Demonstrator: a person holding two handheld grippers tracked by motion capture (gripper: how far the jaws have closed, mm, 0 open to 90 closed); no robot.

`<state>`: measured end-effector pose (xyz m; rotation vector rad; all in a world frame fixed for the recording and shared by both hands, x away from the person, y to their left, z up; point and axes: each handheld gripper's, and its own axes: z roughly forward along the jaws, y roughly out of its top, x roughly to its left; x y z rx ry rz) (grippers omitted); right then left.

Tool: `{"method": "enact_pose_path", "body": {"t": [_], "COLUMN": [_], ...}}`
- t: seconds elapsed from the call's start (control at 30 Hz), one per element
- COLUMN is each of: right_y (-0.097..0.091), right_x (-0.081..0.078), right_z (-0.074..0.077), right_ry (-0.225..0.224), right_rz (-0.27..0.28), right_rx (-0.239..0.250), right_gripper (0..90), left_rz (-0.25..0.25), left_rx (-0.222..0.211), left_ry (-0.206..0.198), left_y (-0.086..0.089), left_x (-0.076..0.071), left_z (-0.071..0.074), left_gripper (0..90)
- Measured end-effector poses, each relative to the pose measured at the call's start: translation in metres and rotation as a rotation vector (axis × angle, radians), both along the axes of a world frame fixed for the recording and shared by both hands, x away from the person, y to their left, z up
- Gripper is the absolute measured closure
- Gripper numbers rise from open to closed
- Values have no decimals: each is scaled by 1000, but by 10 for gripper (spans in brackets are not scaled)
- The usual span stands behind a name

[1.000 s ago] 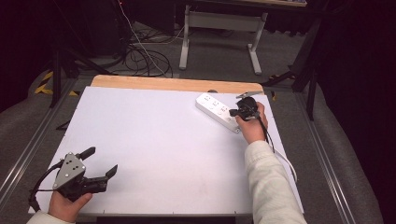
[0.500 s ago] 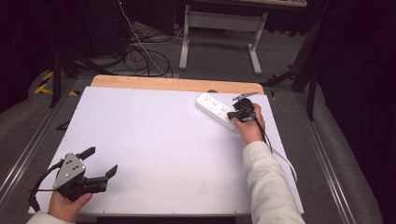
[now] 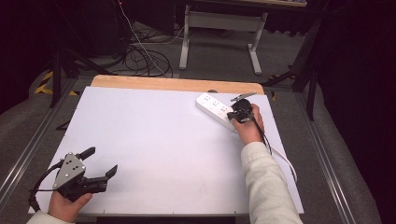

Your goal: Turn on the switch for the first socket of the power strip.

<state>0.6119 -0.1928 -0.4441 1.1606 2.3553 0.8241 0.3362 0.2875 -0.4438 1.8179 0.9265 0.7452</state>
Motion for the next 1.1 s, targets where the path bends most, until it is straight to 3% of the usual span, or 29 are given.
{"method": "enact_pose_path", "body": {"t": [1.1], "right_y": [1], "right_x": [-1], "right_z": [-3], "right_ry": [5], "right_rz": [-42], "right_rx": [18], "right_gripper": [900], "left_rz": [-4], "left_rx": [3], "left_ry": [-1], "left_y": [0], "left_x": [-1], "left_z": [0], "left_gripper": [99]}}
